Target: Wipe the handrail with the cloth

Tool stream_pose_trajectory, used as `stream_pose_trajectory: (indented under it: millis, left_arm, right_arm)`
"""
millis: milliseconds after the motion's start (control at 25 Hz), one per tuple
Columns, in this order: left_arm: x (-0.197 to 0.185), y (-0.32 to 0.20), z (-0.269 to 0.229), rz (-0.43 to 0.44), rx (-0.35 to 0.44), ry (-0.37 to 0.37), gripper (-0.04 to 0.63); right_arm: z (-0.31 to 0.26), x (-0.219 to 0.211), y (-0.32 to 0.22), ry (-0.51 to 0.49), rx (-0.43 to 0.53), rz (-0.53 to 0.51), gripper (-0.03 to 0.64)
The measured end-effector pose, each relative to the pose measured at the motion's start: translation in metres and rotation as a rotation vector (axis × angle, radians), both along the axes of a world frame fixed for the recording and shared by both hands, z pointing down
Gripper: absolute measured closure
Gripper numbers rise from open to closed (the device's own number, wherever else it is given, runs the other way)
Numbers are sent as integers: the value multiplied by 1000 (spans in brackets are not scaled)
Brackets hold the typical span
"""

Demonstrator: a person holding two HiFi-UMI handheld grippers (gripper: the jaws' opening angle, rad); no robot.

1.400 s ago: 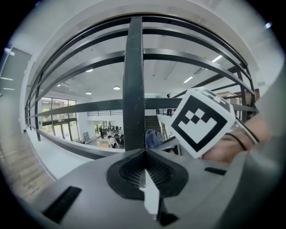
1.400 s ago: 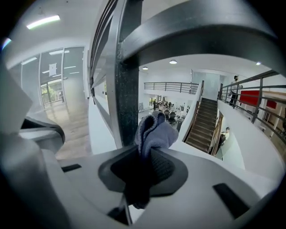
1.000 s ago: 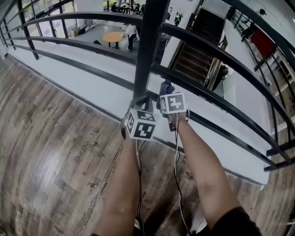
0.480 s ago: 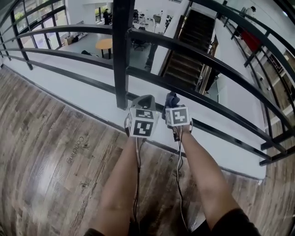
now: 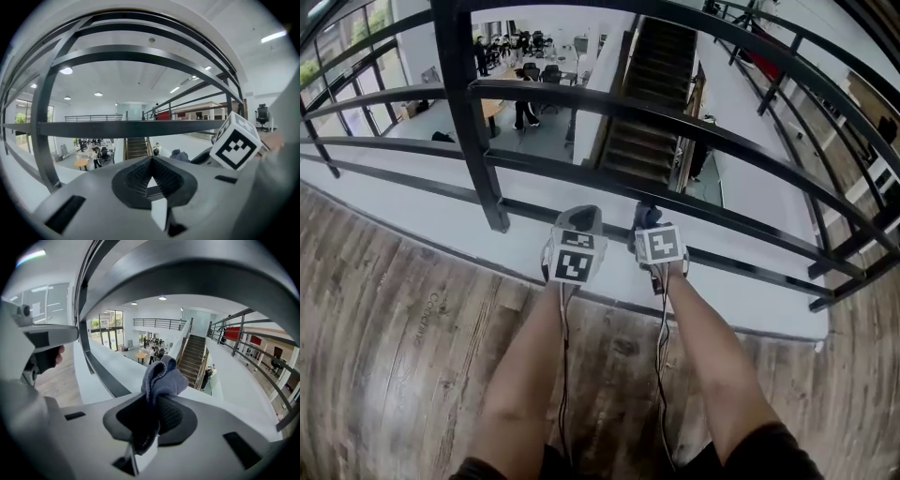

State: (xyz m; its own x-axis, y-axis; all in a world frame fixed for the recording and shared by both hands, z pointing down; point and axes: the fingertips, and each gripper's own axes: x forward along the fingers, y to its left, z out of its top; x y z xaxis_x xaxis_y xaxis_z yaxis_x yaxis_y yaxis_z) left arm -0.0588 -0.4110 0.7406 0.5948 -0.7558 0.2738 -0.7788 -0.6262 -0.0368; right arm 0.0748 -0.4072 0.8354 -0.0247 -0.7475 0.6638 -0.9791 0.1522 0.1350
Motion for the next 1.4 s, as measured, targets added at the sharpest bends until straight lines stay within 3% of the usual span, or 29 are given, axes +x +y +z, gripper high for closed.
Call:
stream_pose_trajectory:
  millis: [200, 440, 640, 840, 1040, 1240, 1400]
  left_arm:
    - [52, 22, 0, 87, 19, -42, 592]
    - [138, 59, 7, 200, 18, -34, 592]
    - [216, 97, 21, 304, -39, -51, 592]
    - [266, 106, 26, 302, -64, -56, 592]
    - [338, 142, 47, 354, -135, -58, 592]
    - [416, 178, 40, 393, -152, -10, 592]
    - [471, 202, 33, 440, -149, -13, 592]
  right_arm:
    - [-2, 81, 34, 38, -9, 44, 549]
    - [-5, 180, 76, -90, 0, 179, 549]
    - [-3, 246, 107, -3, -10, 176, 549]
    - [-8, 285, 128, -67, -8, 141, 549]
    - [-5, 360, 165, -28, 1, 209, 549]
    - [-9, 421, 197, -6, 22, 247, 549]
    - [-7, 466, 220, 7, 30, 280, 549]
